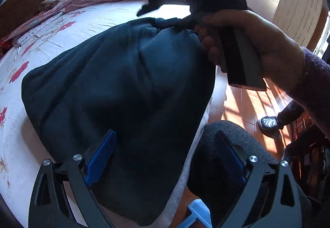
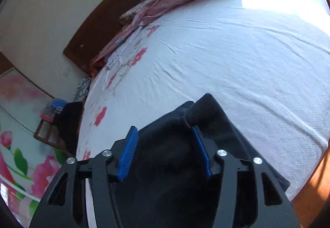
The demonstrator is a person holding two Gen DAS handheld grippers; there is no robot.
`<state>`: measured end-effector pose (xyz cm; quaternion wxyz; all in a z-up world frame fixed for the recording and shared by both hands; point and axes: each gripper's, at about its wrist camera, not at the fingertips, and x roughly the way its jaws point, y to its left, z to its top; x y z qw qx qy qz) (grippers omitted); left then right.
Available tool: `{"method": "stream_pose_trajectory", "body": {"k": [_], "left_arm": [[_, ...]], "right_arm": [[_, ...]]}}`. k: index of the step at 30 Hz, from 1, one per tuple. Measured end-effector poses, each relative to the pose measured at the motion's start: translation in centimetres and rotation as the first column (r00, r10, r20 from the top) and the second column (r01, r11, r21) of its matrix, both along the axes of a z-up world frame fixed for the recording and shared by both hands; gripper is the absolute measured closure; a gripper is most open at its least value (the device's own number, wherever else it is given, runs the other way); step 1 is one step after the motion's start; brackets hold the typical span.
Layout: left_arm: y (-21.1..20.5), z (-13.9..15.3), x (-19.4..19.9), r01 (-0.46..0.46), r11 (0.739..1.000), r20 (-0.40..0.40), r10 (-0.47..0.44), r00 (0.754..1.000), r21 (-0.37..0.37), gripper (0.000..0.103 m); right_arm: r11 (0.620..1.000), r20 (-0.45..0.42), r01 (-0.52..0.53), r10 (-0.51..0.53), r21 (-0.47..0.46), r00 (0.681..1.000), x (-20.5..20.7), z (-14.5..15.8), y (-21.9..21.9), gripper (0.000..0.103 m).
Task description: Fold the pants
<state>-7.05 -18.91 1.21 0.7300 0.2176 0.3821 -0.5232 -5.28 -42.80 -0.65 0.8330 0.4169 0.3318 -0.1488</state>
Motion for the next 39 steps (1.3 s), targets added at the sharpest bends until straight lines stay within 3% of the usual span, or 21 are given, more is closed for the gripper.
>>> {"method": "stream_pose_trajectory", "body": {"k": [1, 3, 4, 7, 9, 10, 11, 13, 14, 16, 19, 22, 26, 29, 31, 34, 39], "left_arm": [[0.0, 0.1, -0.5, 0.019, 1.0, 0.034, -0.019, 0.999, 0.004, 0.007], [-0.2, 0.3, -1.3, 0.04, 0.997, 0.085, -0.046, 0.995, 0.066, 0.007], [0.0, 0.7, -1.3, 0.039, 0.997, 0.083, -0.044, 0.996, 0.064, 0.007], [3.0, 3.0, 0.7, -0.064, 0.997, 0.042, 0.066, 0.997, -0.048, 0.007], [5.5, 3.7, 4.3, -0.229, 0.968, -0.053, 0.225, 0.973, -0.103, 0.003], [6.9, 3.5, 6.8, -0.321, 0.939, -0.154, 0.301, 0.941, -0.125, 0.002], [8.2, 2.9, 9.0, -0.4, 0.905, -0.28, 0.351, 0.894, -0.143, 0.002], [10.5, 1.1, 12.7, -0.537, 0.83, -0.515, 0.397, 0.759, -0.15, 0.003], [11.3, 0.2, 13.8, -0.574, 0.804, -0.584, 0.394, 0.71, -0.155, 0.003], [12.4, -0.7, 14.7, -0.616, 0.771, -0.65, 0.386, 0.654, -0.162, 0.003], [13.1, -1.7, 14.8, -0.637, 0.75, -0.716, 0.343, 0.607, -0.18, 0.003], [13.3, -2.8, 15.1, -0.65, 0.736, -0.795, 0.275, 0.541, -0.188, 0.002], [13.3, -3.2, 14.4, -0.667, 0.724, -0.798, 0.292, 0.527, -0.176, 0.002], [11.7, -3.4, 13.6, -0.639, 0.757, -0.796, 0.299, 0.526, -0.138, 0.002], [10.5, -3.7, 13.5, -0.615, 0.783, -0.815, 0.295, 0.499, -0.093, 0.002], [9.5, -4.3, 13.2, -0.598, 0.8, -0.825, 0.31, 0.473, -0.043, 0.002], [9.7, -4.8, 13.8, -0.633, 0.773, -0.878, 0.277, 0.39, -0.037, 0.007]], "right_arm": [[1.0, 0.012, -0.004, 0.004, 0.023, 1.0, -0.5, 0.2, -0.2, 0.081], [0.999, -0.009, -0.025, 0.025, -0.025, 1.0, -1.3, 2.2, 0.6, 0.079], [0.999, 0.025, -0.032, 0.033, -0.036, 0.999, -2.3, 3.4, 0.7, 0.077], [1.0, 0.108, 0.012, -0.011, -0.006, 0.994, -5.8, 4.9, -1.3, 0.051], [0.997, 0.092, 0.033, -0.039, 0.067, 0.995, -7.6, 3.2, -4.0, 0.032], [0.994, 0.04, 0.055, -0.059, 0.089, 0.997, -8.4, 1.9, -5.0, 0.029], [0.991, 0.023, 0.053, -0.057, 0.123, 0.998, -8.9, 0.6, -5.8, 0.029], [0.976, 0.058, 0.035, -0.049, 0.216, 0.997, -10.1, -1.4, -6.3, 0.029], [0.968, 0.085, 0.02, -0.043, 0.251, 0.995, -10.5, -2.1, -6.2, 0.029], [0.958, 0.132, -0.017, -0.022, 0.285, 0.991, -10.9, -3.0, -5.6, 0.029], [0.932, 0.207, -0.077, 0.003, 0.353, 0.978, -11.4, -4.1, -4.4, 0.029], [0.914, 0.252, -0.113, 0.012, 0.389, 0.968, -11.9, -4.9, -3.1, 0.029], [0.895, 0.279, -0.102, -0.026, 0.434, 0.96, -12.6, -5.4, -3.0, 0.029], [0.904, 0.27, -0.11, -0.007, 0.413, 0.963, -12.4, -4.9, -2.8, 0.025], [0.906, 0.263, -0.111, -0.001, 0.409, 0.965, -12.2, -4.7, -2.7, 0.024], [0.911, 0.251, -0.118, 0.017, 0.394, 0.968, -11.4, -4.3, -2.9, 0.024], [0.874, 0.29, -0.136, -0.006, 0.466, 0.957, -12.1, -5.0, -3.2, 0.024]]}}
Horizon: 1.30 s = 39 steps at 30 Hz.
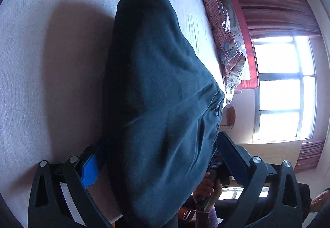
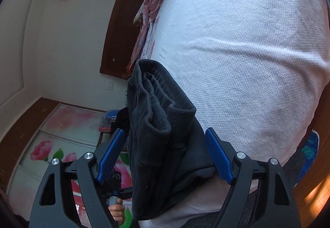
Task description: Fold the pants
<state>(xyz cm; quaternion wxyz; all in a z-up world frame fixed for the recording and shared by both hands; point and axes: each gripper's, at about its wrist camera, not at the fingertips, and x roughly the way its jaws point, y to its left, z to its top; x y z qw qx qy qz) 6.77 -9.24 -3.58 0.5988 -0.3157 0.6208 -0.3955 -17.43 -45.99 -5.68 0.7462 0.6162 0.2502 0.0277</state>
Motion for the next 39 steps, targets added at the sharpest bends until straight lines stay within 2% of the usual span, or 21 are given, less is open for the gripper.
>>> {"method": "stream_pose_trajectory", "body": {"k": [2, 3, 4, 5, 6, 7, 8, 9, 11, 17, 20, 24, 28, 32, 34, 37, 38, 39], "left_arm": [[0.1, -0.4, 0.1, -0.003, 1.0, -0.039, 0.002, 0.999, -0.02, 0.019], [-0.1, -0.8, 0.4, -0.001, 1.0, -0.052, 0.0, 0.999, -0.009, 0.032], [0.0, -1.2, 0.5, -0.002, 1.0, -0.067, 0.002, 0.998, 0.001, 0.051], [0.0, -1.7, 0.7, -0.011, 1.0, -0.091, 0.01, 0.996, -0.004, 0.058], [0.3, -2.2, 0.8, -0.022, 1.0, -0.118, 0.02, 0.993, -0.016, 0.074], [0.7, -2.7, 0.8, -0.035, 0.999, -0.147, 0.029, 0.989, -0.039, 0.081], [0.9, -3.0, 0.7, -0.046, 0.997, -0.166, 0.036, 0.985, -0.059, 0.082], [0.9, -3.0, 0.6, -0.055, 0.996, -0.173, 0.042, 0.984, -0.067, 0.083], [0.5, -2.2, 0.5, -0.057, 0.995, -0.162, 0.043, 0.986, -0.086, 0.084], [-0.1, 2.2, 1.5, -0.04, 0.986, -0.085, 0.027, 0.996, -0.163, 0.085], [0.6, 4.3, 3.0, -0.055, 0.978, -0.056, 0.044, 0.997, -0.199, 0.085], [2.1, 7.3, 6.0, -0.076, 0.973, -0.001, 0.078, 0.997, -0.218, 0.085], [4.7, 10.6, 10.5, -0.101, 0.974, 0.091, 0.121, 0.988, -0.203, 0.085], [9.3, 12.6, 15.4, -0.129, 0.98, 0.187, 0.156, 0.97, -0.15, 0.084], [10.3, 13.1, 18.3, -0.148, 0.984, 0.224, 0.168, 0.96, -0.102, 0.084], [13.5, 11.0, 20.6, -0.17, 0.985, 0.237, 0.172, 0.956, -0.029, 0.084], [14.0, 9.8, 21.2, -0.174, 0.985, 0.234, 0.167, 0.958, 0.009, 0.084], [14.6, 7.9, 21.7, -0.173, 0.983, 0.223, 0.156, 0.962, 0.057, 0.082]], "right_arm": [[1.0, 0.006, -0.004, 0.004, 0.009, 1.0, -0.2, -0.1, 0.0, 0.024], [1.0, -0.009, -0.018, 0.018, -0.017, 1.0, -0.2, 0.1, 0.2, 0.024], [0.997, -0.031, -0.037, 0.034, -0.067, 0.999, -0.1, 0.5, 0.5, 0.024], [0.992, -0.046, -0.051, 0.046, -0.115, 0.998, 0.1, 0.9, 0.8, 0.024], [0.986, -0.065, -0.065, 0.055, -0.156, 0.996, 0.2, 1.3, 1.3, 0.028], [0.979, -0.106, -0.078, 0.059, -0.189, 0.993, 0.4, 1.5, 1.6, 0.039], [0.981, -0.116, -0.079, 0.059, -0.179, 0.992, 0.3, 1.4, 1.6, 0.057], [0.986, -0.107, -0.066, 0.049, -0.153, 0.993, -0.2, 1.5, 1.6, 0.065], [0.989, -0.105, -0.049, 0.034, -0.139, 0.994, -0.7, 2.3, 2.1, 0.07], [0.973, -0.062, -0.09, 0.078, -0.213, 0.995, 1.2, 8.7, 4.4, 0.072], [0.963, -0.033, -0.123, 0.119, -0.239, 0.992, 3.6, 11.4, 5.0, 0.072], [0.948, -0.004, -0.167, 0.173, -0.27, 0.985, 9.3, 13.5, 6.1, 0.072], [0.938, 0.042, -0.191, 0.212, -0.29, 0.976, 16.2, 14.2, 8.1, 0.072], [0.942, 0.074, -0.199, 0.226, -0.272, 0.971, 23.0, 12.3, 10.4, 0.072], [0.949, 0.082, -0.205, 0.23, -0.239, 0.97, 25.7, 10.2, 11.6, 0.072], [0.958, 0.024, -0.219, 0.227, -0.185, 0.974, 28.0, 5.7, 13.6, 0.072], [0.953, -0.033, -0.234, 0.231, -0.191, 0.972, 28.4, 4.0, 14.4, 0.072], [0.94, -0.118, -0.262, 0.242, -0.217, 0.963, 28.6, 2.3, 15.2, 0.067]]}}
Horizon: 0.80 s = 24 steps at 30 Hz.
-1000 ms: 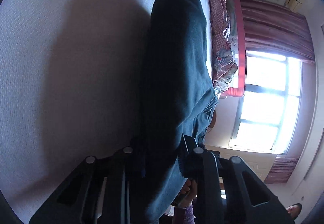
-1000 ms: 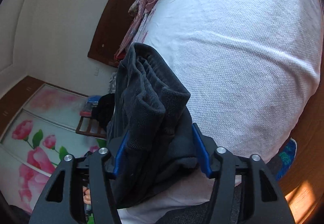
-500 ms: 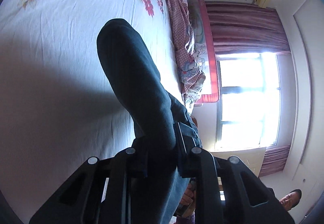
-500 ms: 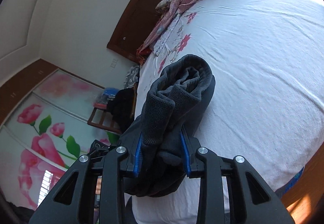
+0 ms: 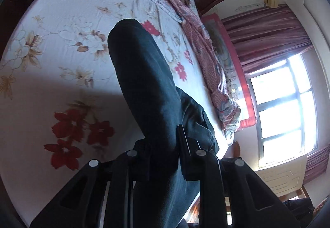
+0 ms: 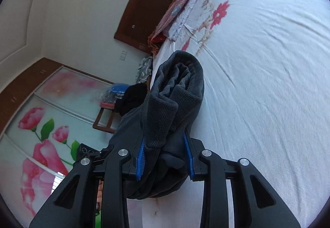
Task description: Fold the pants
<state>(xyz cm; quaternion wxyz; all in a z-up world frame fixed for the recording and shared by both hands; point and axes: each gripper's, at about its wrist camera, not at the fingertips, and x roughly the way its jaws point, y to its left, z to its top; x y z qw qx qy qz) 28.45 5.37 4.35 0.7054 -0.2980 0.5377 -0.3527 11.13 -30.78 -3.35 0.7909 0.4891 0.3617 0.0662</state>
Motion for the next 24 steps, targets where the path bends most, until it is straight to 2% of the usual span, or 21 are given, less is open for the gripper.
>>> {"method": "stream_pose_trajectory", "body": {"k": [1, 2, 3, 4, 5, 6, 7, 8, 9, 10, 12, 13, 15, 16, 18, 19, 20, 21, 22, 23, 24], "left_arm": [[0.2, -2.3, 0.3, -0.011, 0.998, -0.038, 0.014, 0.999, 0.066, 0.068], [1.6, -4.8, 0.4, -0.039, 0.989, -0.094, 0.053, 0.994, 0.145, 0.057], [2.6, -6.8, 0.3, -0.07, 0.98, -0.135, 0.096, 0.986, 0.187, 0.047], [4.2, -8.2, -0.1, -0.108, 0.981, -0.156, 0.133, 0.979, 0.158, 0.05], [5.7, -8.9, -0.9, -0.15, 0.986, -0.172, 0.161, 0.972, 0.078, 0.048], [7.1, -9.1, -1.6, -0.203, 0.978, -0.189, 0.21, 0.959, 0.054, 0.037], [8.3, -8.6, -2.3, -0.262, 0.963, -0.185, 0.27, 0.945, 0.065, 0.027], [9.2, -7.6, -3.3, -0.307, 0.95, -0.145, 0.313, 0.939, 0.059, 0.025], [9.5, -6.2, -4.3, -0.326, 0.944, -0.072, 0.328, 0.942, 0.042, 0.025], [9.2, -4.6, -5.0, -0.321, 0.945, 0.012, 0.321, 0.947, 0.056, 0.022], [7.0, -1.4, -6.4, -0.269, 0.956, 0.182, 0.246, 0.952, 0.114, 0.016], [5.3, 0.1, -7.4, -0.225, 0.966, 0.269, 0.186, 0.945, 0.124, 0.013], [1.5, 2.0, -8.8, -0.133, 0.978, 0.395, 0.058, 0.917, 0.163, 0.012], [-0.6, 2.3, -9.1, -0.088, 0.977, 0.43, -0.004, 0.903, 0.193, 0.012], [-3.0, 0.9, -10.0, -0.029, 0.959, 0.429, -0.099, 0.898, 0.282, 0.012], [-3.3, -0.1, -10.4, -0.002, 0.945, 0.399, -0.136, 0.907, 0.328, 0.012], [-3.5, -1.8, -10.8, 0.02, 0.926, 0.353, -0.163, 0.921, 0.376, 0.012], [-3.1, -3.3, -11.3, 0.034, 0.913, 0.316, -0.175, 0.933, 0.407, 0.015], [-2.7, -4.3, -11.7, 0.037, 0.907, 0.306, -0.179, 0.935, 0.419, 0.015], [-2.3, -3.9, -12.6, 0.029, 0.913, 0.336, -0.18, 0.925, 0.408, 0.015], [-2.2, -3.7, -12.9, 0.025, 0.912, 0.35, -0.183, 0.919, 0.41, 0.015]], "right_arm": [[1.0, -0.087, -0.008, 0.006, -0.024, 0.996, -0.2, -1.8, 0.5, 0.06], [1.0, -0.038, 0.001, -0.002, -0.022, 0.999, -1.0, -2.1, 0.4, 0.059], [1.0, -0.009, -0.001, 0.001, -0.005, 1.0, -1.8, -1.6, 0.2, 0.057], [1.0, -0.033, 0.016, -0.015, 0.016, 0.999, -2.5, -1.2, -0.2, 0.053], [0.999, -0.047, 0.029, -0.027, 0.039, 0.999, -3.4, -0.6, -0.6, 0.047], [0.998, -0.044, 0.032, -0.03, 0.047, 0.999, -4.3, 0.1, -1.1, 0.047], [0.999, -0.04, 0.047, -0.047, 0.019, 0.998, -5.1, 1.1, -1.4, 0.047], [0.998, -0.026, 0.067, -0.068, -0.018, 0.997, -5.8, 2.3, -1.7, 0.047], [0.997, 0.006, 0.073, -0.073, -0.026, 0.997, -6.1, 3.3, -1.9, 0.047], [0.996, 0.036, 0.084, -0.083, -0.026, 0.996, -5.9, 4.3, -2.0, 0.047], [0.998, 0.124, 0.066, -0.067, 0.01, 0.99, -4.5, 6.1, -1.5, 0.047], [0.998, 0.179, 0.046, -0.051, 0.035, 0.982, -3.5, 6.9, -0.9, 0.047], [0.997, 0.243, 0.002, -0.019, 0.071, 0.97, -1.3, 7.5, 0.6, 0.047], [0.996, 0.25, -0.012, -0.01, 0.086, 0.968, -0.3, 7.0, 1.3, 0.047], [0.994, 0.193, 0.003, -0.023, 0.107, 0.981, 0.8, 4.4, 1.8, 0.047], [0.994, 0.115, 0.044, -0.056, 0.103, 0.992, 0.8, 2.4, 1.5, 0.047], [0.984, 0.077, 0.082, -0.095, 0.156, 0.992, 0.1, 0.1, 0.7, 0.047], [0.962, 0.081, 0.108, -0.132, 0.249, 0.988, -0.9, -1.6, 0.1, 0.06], [0.942, 0.076, 0.131, -0.162, 0.309, 0.984, -1.7, -2.3, -0.4, 0.065], [0.936, 0.072, 0.145, -0.177, 0.321, 0.982, -2.3, -2.1, -0.6, 0.065], [0.937, 0.068, 0.159, -0.189, 0.312, 0.98, -2.8, -1.3, -0.9, 0.054]]}}
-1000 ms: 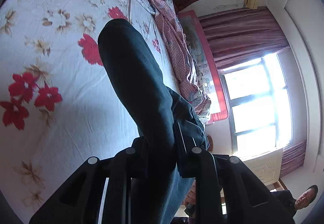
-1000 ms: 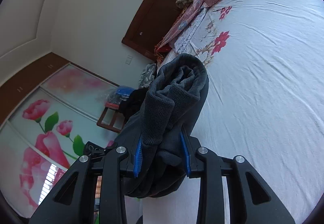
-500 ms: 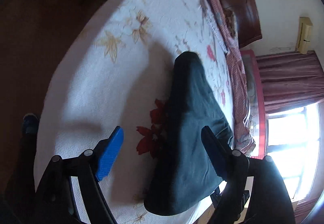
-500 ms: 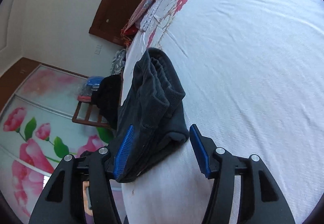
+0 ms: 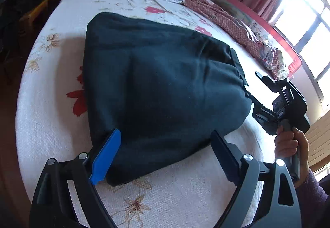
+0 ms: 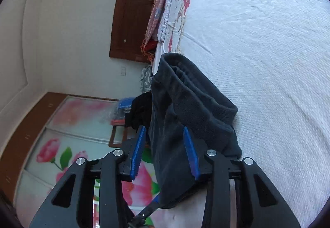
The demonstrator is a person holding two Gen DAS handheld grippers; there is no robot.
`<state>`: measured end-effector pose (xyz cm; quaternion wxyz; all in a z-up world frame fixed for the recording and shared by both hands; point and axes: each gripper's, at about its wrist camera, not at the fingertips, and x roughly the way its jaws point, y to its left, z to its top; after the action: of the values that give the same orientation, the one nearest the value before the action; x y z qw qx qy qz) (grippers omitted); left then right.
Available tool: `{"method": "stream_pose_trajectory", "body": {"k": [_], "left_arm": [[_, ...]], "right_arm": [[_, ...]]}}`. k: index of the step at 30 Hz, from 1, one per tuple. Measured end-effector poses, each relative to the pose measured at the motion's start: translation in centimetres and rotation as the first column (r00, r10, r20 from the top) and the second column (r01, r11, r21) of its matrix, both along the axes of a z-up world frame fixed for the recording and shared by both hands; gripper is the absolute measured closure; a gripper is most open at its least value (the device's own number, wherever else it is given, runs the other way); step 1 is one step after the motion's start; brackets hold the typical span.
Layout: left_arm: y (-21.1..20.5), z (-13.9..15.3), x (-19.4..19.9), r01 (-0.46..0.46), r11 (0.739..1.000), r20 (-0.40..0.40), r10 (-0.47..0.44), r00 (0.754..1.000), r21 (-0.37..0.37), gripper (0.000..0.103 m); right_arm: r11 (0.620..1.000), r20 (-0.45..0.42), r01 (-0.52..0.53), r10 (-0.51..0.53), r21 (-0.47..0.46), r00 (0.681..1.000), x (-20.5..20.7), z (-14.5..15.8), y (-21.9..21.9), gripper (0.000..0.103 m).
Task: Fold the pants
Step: 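Open both tools and pull them back from the folded pants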
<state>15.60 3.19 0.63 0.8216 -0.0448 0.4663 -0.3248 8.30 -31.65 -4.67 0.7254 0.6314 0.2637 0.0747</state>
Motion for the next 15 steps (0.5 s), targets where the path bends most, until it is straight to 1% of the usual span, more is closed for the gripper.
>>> {"method": "stream_pose_trajectory", "body": {"k": [1, 3, 5, 6, 7, 8, 9, 10, 12, 13, 15], "left_arm": [[0.1, 0.2, 0.1, -0.01, 1.0, -0.02, 0.01, 1.0, 0.003, 0.015], [1.4, 1.4, 0.2, -0.065, 0.997, -0.081, 0.061, 0.995, -0.04, 0.014], [3.3, 3.0, -0.5, -0.12, 0.989, -0.106, 0.111, 0.988, -0.081, 0.013], [4.6, 3.8, -1.4, -0.152, 0.985, -0.1, 0.144, 0.985, -0.078, 0.008], [6.1, 4.4, -2.6, -0.185, 0.98, -0.092, 0.178, 0.98, -0.068, 0.002], [7.4, 4.8, -3.8, -0.221, 0.974, -0.084, 0.216, 0.973, -0.056, 0.002], [8.8, 5.1, -5.1, -0.264, 0.964, -0.082, 0.261, 0.962, -0.032, 0.002], [10.1, 5.2, -6.4, -0.309, 0.951, -0.082, 0.309, 0.948, 0.011, 0.002], [11.8, 4.7, -8.8, -0.381, 0.919, -0.085, 0.39, 0.917, 0.106, 0.002], [12.6, 4.2, -10.0, -0.416, 0.896, -0.089, 0.432, 0.898, 0.153, 0.002], [13.5, 2.5, -12.0, -0.469, 0.851, -0.102, 0.502, 0.859, 0.237, 0.002]], "right_arm": [[1.0, 0.003, 0.019, -0.019, 0.004, 1.0, -0.6, 0.9, -0.3, 0.047], [1.0, 0.027, 0.018, -0.018, 0.005, 0.999, -1.9, 3.2, -0.6, 0.046], [0.999, 0.035, -0.02, 0.022, -0.049, 0.999, -3.6, 5.6, -0.2, 0.046], [0.997, 0.026, -0.045, 0.047, -0.068, 0.999, -4.6, 6.4, 0.2, 0.038], [0.994, 0.005, -0.064, 0.065, -0.087, 0.998, -5.7, 7.0, 0.7, 0.028], [0.991, -0.03, -0.078, 0.075, -0.113, 0.997, -6.9, 7.4, 1.4, 0.016], [0.985, -0.074, -0.096, 0.087, -0.142, 0.993, -8.1, 7.6, 2.0, 0.016], [0.978, -0.124, -0.121, 0.1, -0.172, 0.987, -9.2, 7.4, 2.6, 0.016], [0.958, -0.241, -0.171, 0.114, -0.232, 0.964, -11.1, 7.0, 4.2, 0.016], [0.945, -0.299, -0.194, 0.111, -0.264, 0.948, -12.2, 6.6, 5.0, 0.016], [0.907, -0.423, -0.251, 0.092, -0.338, 0.901, -13.4, 6.2, 6.8, 0.016]]}}
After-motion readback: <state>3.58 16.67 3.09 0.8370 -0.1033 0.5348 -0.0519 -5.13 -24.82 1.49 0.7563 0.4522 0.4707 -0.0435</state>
